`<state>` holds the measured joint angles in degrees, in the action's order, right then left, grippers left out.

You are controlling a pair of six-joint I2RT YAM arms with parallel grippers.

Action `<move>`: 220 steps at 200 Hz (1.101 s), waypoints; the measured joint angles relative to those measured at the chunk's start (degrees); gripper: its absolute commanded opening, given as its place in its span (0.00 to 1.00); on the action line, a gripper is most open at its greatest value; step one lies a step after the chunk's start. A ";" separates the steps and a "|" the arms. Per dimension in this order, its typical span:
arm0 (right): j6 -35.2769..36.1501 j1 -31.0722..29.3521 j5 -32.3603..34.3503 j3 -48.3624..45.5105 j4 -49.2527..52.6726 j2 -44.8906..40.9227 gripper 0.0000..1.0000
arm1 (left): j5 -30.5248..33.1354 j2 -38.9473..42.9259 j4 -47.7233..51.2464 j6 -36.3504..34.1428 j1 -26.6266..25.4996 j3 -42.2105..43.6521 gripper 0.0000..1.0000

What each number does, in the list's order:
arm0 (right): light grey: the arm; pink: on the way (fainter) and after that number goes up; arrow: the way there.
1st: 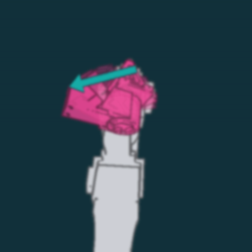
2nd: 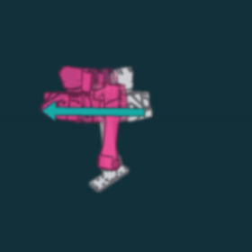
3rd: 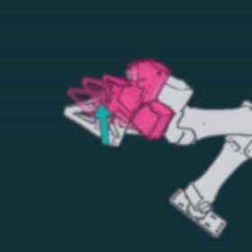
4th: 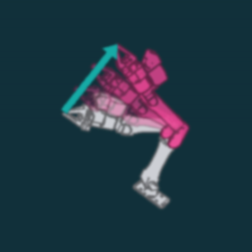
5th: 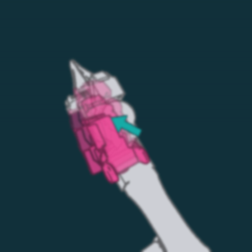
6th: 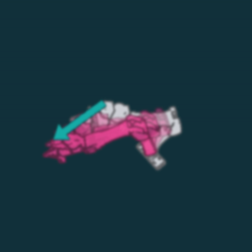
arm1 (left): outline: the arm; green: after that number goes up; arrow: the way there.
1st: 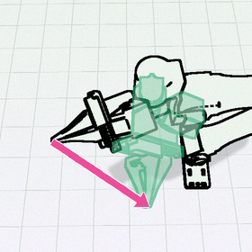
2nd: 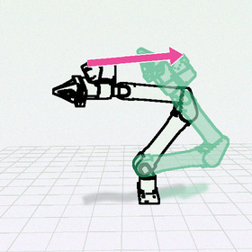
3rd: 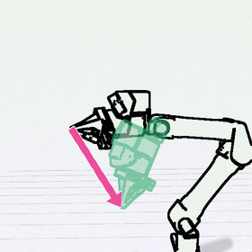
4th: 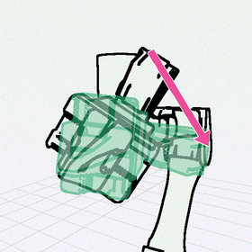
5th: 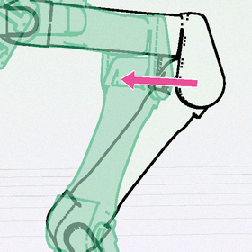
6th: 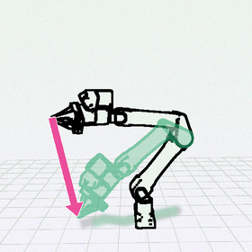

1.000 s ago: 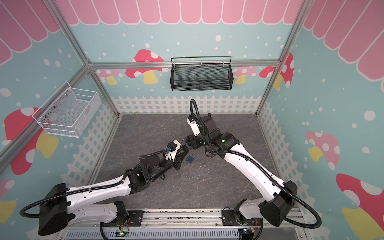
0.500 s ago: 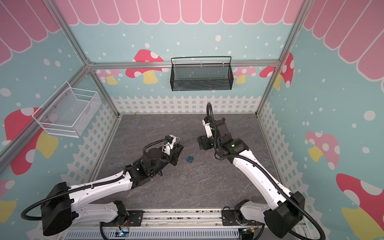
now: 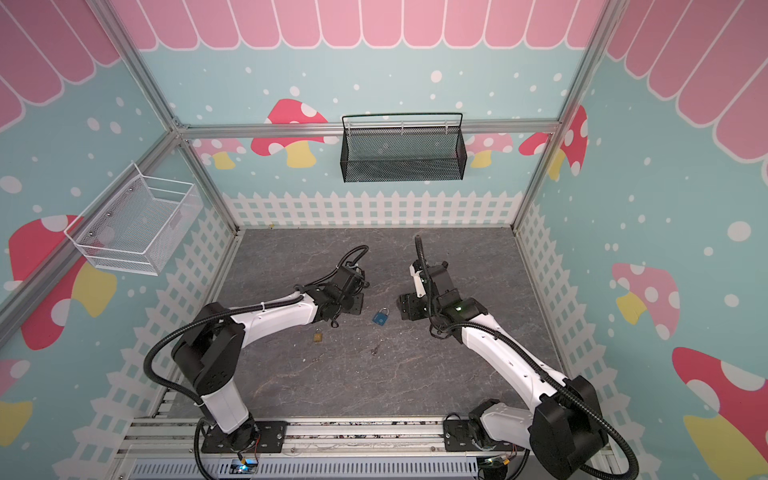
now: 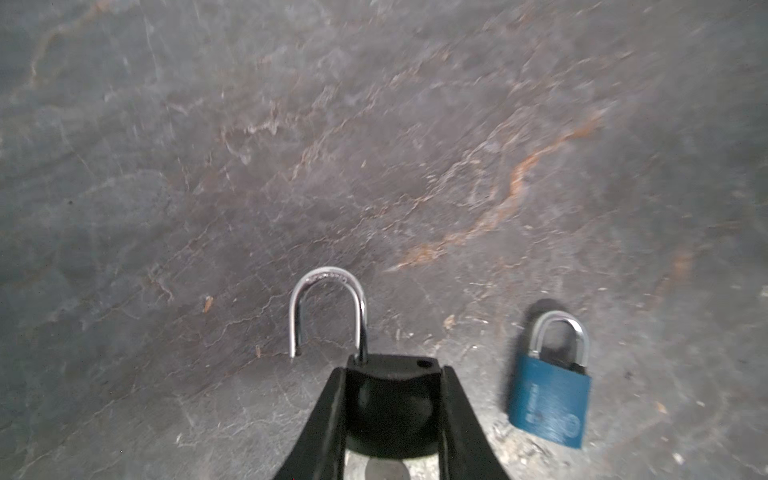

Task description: Unlock with the key

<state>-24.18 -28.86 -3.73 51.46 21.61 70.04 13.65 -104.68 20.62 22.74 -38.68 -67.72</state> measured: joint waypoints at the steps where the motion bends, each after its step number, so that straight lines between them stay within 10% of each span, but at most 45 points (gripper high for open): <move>1: -0.07 0.00 -0.02 -0.02 -0.02 0.02 0.82 | -0.02 -0.17 0.11 0.04 0.02 -0.11 0.00; 46: -0.96 0.00 -1.33 -1.16 -1.11 1.14 0.82 | -1.90 -8.00 4.79 1.97 0.31 -4.63 0.00; 82: -1.18 -0.02 -1.90 -1.27 -1.38 1.16 0.83 | -2.14 -8.76 6.86 3.17 0.31 -6.23 0.52; 112: -1.51 -0.52 -2.21 -1.27 -1.51 1.99 0.82 | -2.45 -8.55 8.52 4.20 0.31 -6.32 0.76; 220: -10.36 -16.20 -0.79 -5.33 -3.63 9.55 0.72 | -8.46 23.91 -0.94 13.66 0.31 14.43 0.76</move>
<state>-34.54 -45.06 -4.51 46.13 17.98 79.59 5.19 -80.77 19.68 36.40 -38.37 -53.30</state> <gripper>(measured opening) 0.737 0.765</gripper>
